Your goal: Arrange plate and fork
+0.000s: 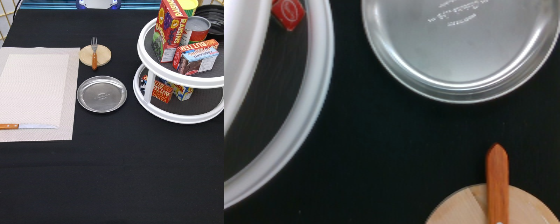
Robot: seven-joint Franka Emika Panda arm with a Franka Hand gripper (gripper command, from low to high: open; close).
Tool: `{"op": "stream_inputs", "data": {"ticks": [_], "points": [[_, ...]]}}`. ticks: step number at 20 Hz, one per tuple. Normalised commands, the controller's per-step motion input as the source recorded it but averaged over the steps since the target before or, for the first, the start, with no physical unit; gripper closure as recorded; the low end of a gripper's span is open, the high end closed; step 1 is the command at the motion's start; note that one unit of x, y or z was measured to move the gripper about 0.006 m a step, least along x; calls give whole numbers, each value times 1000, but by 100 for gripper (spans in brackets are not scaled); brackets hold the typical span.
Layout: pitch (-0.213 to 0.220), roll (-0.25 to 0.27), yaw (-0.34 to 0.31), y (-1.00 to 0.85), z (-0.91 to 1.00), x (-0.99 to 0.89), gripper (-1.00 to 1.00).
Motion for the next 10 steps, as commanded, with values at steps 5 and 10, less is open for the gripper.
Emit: {"op": "stream_inputs", "data": {"ticks": [5,10], "points": [[26,23,2,-31,15,141,-100],[102,43,0,-216,118,440,-100]]}}
